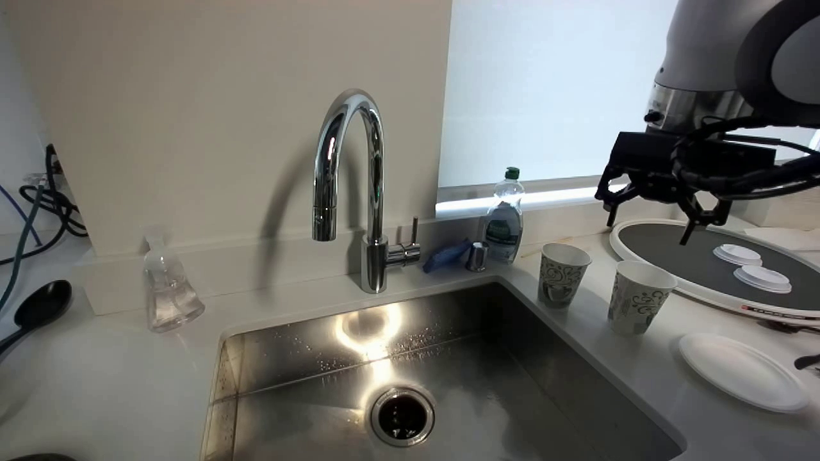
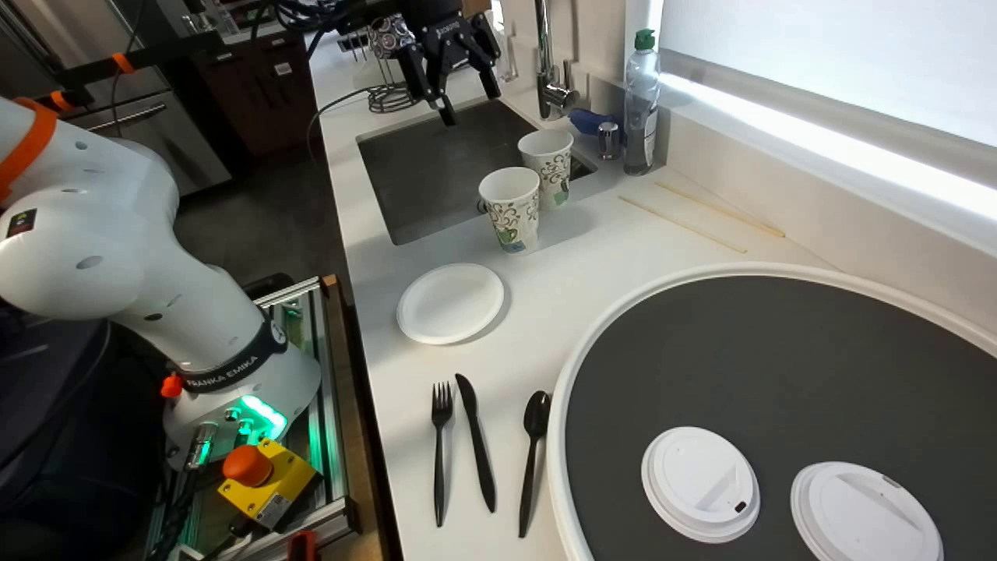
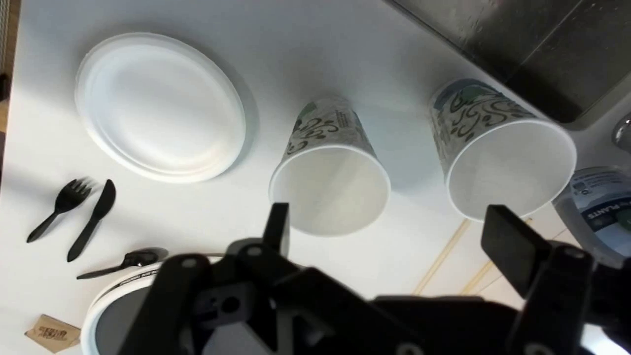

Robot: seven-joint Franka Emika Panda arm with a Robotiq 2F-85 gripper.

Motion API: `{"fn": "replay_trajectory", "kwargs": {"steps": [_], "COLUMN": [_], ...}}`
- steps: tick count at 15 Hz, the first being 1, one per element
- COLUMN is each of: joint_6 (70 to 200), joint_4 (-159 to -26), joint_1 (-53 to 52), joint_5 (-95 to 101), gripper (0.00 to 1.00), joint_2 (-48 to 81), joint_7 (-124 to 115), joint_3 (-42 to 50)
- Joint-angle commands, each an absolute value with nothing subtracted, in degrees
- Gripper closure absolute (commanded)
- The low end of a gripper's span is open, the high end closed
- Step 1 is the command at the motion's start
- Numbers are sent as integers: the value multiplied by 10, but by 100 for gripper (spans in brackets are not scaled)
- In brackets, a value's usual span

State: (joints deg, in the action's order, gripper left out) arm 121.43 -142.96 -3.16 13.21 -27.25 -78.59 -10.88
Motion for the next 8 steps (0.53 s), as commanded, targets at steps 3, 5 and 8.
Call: {"fn": "replay_trajectory", "kwargs": {"steps": [3,5,8], "joint_6": [1244,1255,1245], "joint_4": [-1424,-1425,-1423], "joint_1": [-39,-39,-26], "joint_5": [103,97,108], "gripper": [0,0,0], "joint_2": [-273,-272,-273], "joint_7": [-716,-700,-710], "joint_3": [-109,-109,-119]}}
